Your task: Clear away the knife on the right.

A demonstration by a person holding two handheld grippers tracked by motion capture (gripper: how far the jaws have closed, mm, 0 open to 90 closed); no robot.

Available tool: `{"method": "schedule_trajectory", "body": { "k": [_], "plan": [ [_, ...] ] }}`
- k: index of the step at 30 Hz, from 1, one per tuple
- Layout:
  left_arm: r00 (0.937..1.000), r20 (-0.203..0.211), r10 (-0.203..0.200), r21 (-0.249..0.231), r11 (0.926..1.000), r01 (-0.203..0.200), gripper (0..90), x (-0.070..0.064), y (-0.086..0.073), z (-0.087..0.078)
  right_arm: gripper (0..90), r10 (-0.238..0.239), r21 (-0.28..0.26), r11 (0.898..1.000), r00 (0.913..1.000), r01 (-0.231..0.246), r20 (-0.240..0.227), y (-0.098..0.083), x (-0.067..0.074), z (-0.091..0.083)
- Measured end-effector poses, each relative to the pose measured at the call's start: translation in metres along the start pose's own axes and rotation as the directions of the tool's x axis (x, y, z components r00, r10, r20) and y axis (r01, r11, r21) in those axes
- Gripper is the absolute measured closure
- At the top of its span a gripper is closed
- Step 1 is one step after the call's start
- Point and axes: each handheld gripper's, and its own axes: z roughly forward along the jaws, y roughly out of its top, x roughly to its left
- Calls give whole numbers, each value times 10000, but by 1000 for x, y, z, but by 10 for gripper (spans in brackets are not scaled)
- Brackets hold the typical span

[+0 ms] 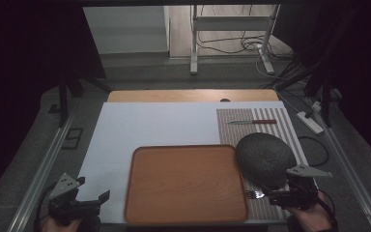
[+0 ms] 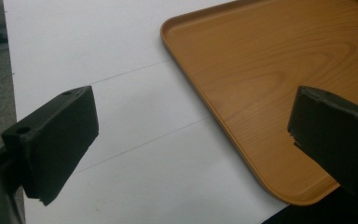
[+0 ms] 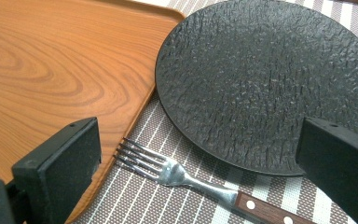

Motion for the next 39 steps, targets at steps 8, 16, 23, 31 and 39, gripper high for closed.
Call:
{"method": "schedule_trajectory", "body": {
  "k": [8, 16, 23, 31, 39],
  "plan": [
    [9999, 44, -144, 83, 9999, 144, 27, 2, 0, 1, 6, -156, 138, 9998, 9999, 156, -16, 1, 2, 2],
    [9997, 91, -208, 127, 9997, 207, 29, 3, 0, 1, 6, -275, 266, 9993, 9996, 277, -78, 1, 3, 3],
    [9995, 148, -271, 116, 9996, 269, 29, 3, 0, 1, 6, -333, 379, 9987, 9994, 338, -136, 1, 3, 4],
    [9989, 228, -398, 88, 9992, 396, 27, 5, 0, 1, 6, -694, 422, 9966, 9974, 702, -216, 5, 4, 6],
    [9987, 244, -438, 109, 9990, 436, 23, 6, 0, 1, 6, -843, 134, 9963, 9960, 847, -295, 13, 0, 10]
  ]
}}
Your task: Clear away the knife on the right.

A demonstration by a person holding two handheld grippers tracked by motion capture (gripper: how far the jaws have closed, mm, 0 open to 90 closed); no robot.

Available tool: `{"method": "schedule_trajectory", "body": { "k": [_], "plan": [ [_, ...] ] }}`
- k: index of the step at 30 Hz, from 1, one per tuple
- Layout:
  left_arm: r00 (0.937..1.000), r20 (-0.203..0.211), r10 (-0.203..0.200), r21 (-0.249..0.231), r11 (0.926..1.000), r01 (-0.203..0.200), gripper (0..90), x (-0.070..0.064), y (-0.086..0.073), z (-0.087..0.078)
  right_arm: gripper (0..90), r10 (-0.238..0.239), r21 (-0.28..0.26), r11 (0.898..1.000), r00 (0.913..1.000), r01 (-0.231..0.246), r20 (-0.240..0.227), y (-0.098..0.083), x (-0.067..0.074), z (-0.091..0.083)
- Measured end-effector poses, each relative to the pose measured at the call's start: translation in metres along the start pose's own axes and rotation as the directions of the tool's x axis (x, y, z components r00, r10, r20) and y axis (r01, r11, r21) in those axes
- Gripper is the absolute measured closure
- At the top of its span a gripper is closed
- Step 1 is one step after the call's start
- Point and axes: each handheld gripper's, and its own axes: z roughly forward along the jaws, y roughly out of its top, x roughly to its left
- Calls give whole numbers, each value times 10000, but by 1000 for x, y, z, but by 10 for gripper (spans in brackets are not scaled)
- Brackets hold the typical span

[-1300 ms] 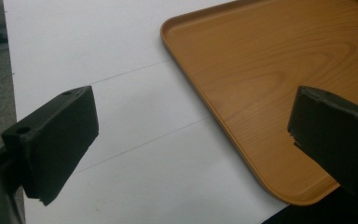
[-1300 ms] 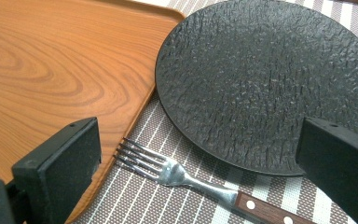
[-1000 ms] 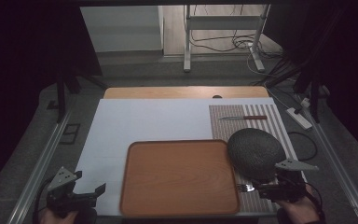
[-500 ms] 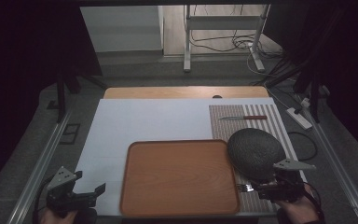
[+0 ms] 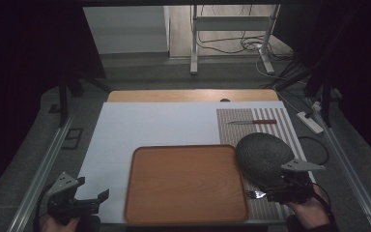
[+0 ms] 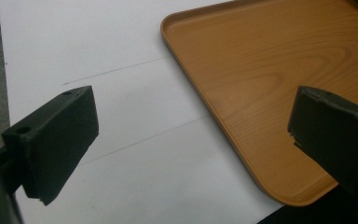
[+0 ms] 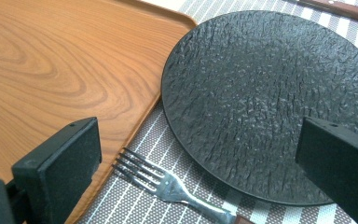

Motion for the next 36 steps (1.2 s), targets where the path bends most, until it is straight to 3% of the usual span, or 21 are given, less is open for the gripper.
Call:
{"method": "schedule_trajectory", "body": {
  "k": [12, 19, 26, 36],
  "plan": [
    [10000, -38, 37, -30, 10000, -37, 21, -1, 0, 0, 6, -12, -131, 9999, 9998, 10, -205, 10, -12, 11],
    [9999, -95, 56, -21, 10000, -56, 20, -2, 0, 0, 6, -335, -314, 9990, 9981, 319, -518, 23, -21, 23],
    [10000, -79, 33, -9, 10000, -34, 20, -1, 0, 0, 6, -197, -136, 9997, 9994, 193, -302, 32, -29, 36],
    [10000, -55, 5, 20, 10000, -5, 19, -1, 0, 1, 6, -15, -287, 9996, 9999, 11, -142, 47, -47, 51]
  ]
}}
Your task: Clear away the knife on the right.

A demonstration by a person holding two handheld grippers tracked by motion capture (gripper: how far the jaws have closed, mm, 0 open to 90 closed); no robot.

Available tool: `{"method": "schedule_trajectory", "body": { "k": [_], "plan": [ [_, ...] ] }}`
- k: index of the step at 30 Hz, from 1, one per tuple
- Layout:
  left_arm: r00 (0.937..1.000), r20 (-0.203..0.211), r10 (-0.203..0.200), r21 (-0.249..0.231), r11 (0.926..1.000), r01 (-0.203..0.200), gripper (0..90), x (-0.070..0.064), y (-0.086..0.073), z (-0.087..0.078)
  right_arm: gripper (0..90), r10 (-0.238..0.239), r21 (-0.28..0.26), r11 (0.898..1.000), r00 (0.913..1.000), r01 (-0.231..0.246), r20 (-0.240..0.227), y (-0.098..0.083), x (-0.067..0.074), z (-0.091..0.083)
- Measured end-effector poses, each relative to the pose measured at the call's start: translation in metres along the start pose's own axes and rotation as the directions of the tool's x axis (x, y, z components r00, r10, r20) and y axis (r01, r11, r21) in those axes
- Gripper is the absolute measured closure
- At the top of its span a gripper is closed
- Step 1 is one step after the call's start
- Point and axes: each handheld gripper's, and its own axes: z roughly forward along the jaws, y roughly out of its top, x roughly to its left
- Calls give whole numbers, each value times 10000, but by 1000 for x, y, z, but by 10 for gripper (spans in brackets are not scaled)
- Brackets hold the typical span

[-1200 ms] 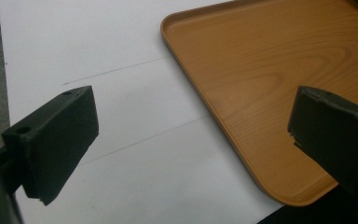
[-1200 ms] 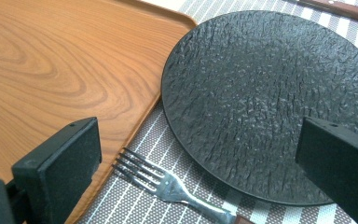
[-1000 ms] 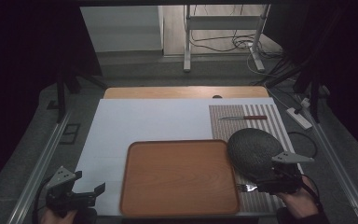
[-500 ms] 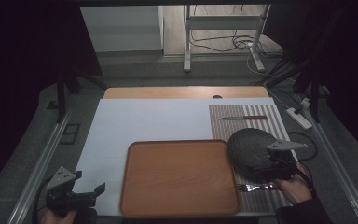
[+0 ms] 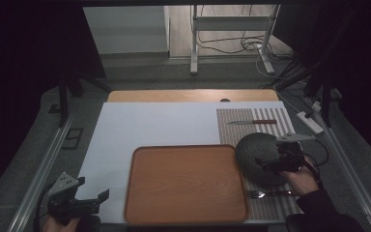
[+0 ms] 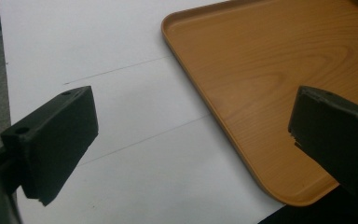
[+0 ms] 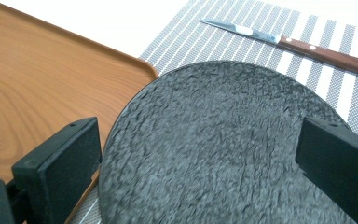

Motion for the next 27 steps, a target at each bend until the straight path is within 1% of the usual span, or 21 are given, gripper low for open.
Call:
{"method": "schedule_trajectory", "body": {
  "k": [8, 11, 13, 15, 18, 19, 20, 25, 26, 27],
  "plan": [
    [10000, 26, -5, 16, 10000, 5, 18, 0, 0, 0, 6, 215, 427, 9988, 9997, -220, 127, 11, -14, 21],
    [10000, 32, -9, 23, 10000, 8, 18, 0, 0, 0, 6, 314, 549, 9979, 9990, -331, 315, 17, -18, 28],
    [10000, 34, -3, 30, 10000, 3, 17, 0, 0, 1, 6, 348, 606, 9974, 9979, -381, 540, 22, -21, 32],
    [10000, 36, -6, 33, 10000, 6, 17, 1, 0, 1, 6, 342, 690, 9969, 9976, -384, 609, 27, -24, 36],
    [10000, 42, -8, 38, 10000, 8, 18, 1, 0, 1, 5, 425, 716, 9963, 9973, -468, 602, 34, -29, 43],
    [10000, 42, -8, 38, 10000, 8, 18, 1, 0, 1, 5, 425, 716, 9963, 9973, -468, 602, 34, -29, 43],
    [10000, 48, -5, 46, 10000, 5, 18, 1, 0, 1, 5, 447, 784, 9957, 9970, -497, 637, 38, -32, 50],
    [10000, 65, -15, 48, 10000, 15, 17, 1, 0, 1, 5, 480, 988, 9936, 9968, -541, 635, 47, -39, 63],
    [10000, 65, -15, 48, 10000, 15, 18, 1, 0, 1, 5, 480, 988, 9936, 9968, -541, 635, 47, -39, 63],
    [10000, 61, -22, 65, 10000, 21, 18, 1, 1, 1, 5, 538, 1071, 9924, 9966, -603, 625, 51, -43, 68]
  ]
}}
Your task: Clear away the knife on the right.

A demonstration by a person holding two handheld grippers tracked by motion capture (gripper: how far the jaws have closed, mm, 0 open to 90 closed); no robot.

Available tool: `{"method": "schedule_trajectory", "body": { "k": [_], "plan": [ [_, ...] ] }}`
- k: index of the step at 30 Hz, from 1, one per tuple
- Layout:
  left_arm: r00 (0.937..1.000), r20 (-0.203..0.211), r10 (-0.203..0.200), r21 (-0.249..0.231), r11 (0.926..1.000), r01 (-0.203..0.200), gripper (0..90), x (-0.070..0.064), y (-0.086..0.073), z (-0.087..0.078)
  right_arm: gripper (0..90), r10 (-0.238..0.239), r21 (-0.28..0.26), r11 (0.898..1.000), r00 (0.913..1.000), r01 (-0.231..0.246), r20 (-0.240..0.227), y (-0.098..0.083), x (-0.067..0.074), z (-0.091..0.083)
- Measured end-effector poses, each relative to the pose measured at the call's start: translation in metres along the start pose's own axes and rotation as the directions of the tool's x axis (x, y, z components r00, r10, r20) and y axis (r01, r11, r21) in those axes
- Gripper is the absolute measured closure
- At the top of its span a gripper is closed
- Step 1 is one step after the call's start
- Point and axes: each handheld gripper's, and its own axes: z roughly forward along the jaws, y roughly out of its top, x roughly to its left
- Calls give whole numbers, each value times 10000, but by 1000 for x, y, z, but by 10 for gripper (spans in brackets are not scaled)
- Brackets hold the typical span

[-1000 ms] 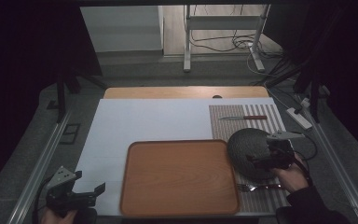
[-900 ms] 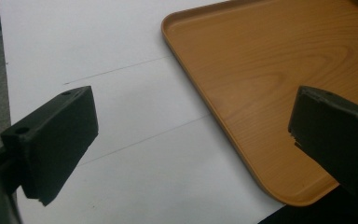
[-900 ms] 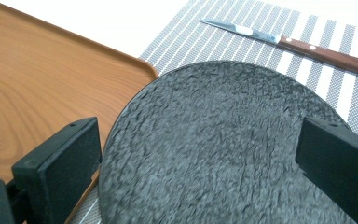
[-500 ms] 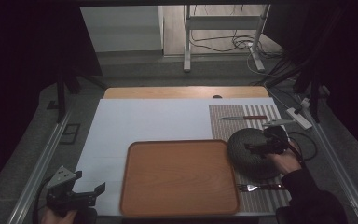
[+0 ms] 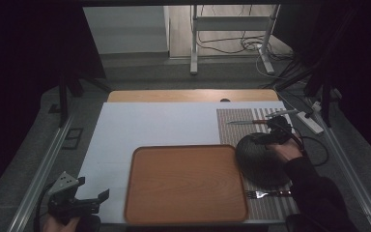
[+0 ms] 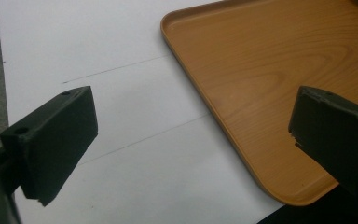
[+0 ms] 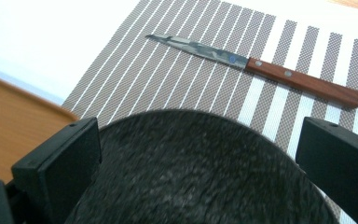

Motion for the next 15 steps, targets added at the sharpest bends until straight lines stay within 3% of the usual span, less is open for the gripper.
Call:
{"method": "schedule_trajectory", "body": {
  "k": [15],
  "plan": [
    [10000, 13, 93, 155, 9998, -94, 17, -1, 1, 2, 5, 654, 316, 9973, 9976, -662, 239, 24, -27, 31]
  ]
}}
